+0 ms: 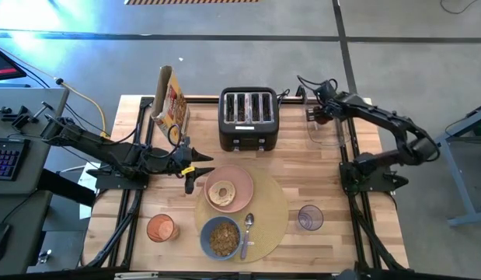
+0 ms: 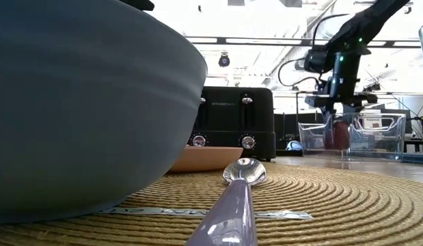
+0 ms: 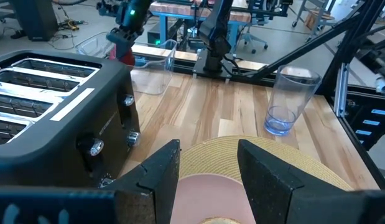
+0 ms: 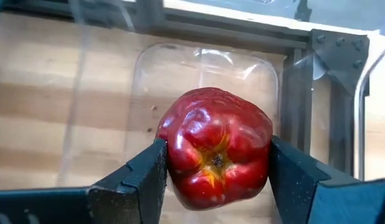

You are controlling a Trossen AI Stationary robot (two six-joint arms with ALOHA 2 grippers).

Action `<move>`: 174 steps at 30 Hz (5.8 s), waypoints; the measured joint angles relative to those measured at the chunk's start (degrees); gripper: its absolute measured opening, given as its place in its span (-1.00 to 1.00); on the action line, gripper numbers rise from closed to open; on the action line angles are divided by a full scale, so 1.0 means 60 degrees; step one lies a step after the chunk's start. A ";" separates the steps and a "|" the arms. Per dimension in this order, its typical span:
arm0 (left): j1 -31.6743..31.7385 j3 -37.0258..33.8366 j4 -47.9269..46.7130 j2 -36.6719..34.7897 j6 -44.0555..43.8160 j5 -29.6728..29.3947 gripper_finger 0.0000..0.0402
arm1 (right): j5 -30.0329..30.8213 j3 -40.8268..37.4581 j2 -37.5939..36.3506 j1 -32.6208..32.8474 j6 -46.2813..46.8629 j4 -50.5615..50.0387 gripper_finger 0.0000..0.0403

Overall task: Arrange a breakfast setting
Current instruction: Put the red apple on the plate, then return to Home Position

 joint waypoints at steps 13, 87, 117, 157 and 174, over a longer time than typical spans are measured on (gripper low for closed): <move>0.0000 0.0000 -0.0001 0.0000 0.0000 0.0000 -0.25 | 0.0066 0.0024 -0.2465 0.1451 0.0356 -0.1047 0.00; -0.0003 0.0000 0.0004 0.0000 0.0000 0.0000 -0.25 | 0.3610 0.0066 0.4571 1.1933 -0.0356 1.1614 0.00; -0.0004 0.0000 0.0001 0.0000 0.0000 0.0000 -0.25 | 0.2842 0.0066 0.5158 1.1552 -0.0499 1.1458 0.19; -0.0004 0.0000 -0.0002 0.0000 0.0000 0.0000 -0.25 | 0.2000 0.0062 0.5075 1.1744 0.1330 1.1215 0.43; -0.0004 0.0000 -0.0002 0.0004 0.0000 0.0000 -0.25 | 0.2254 0.0055 0.4859 1.1989 0.1800 1.0734 0.43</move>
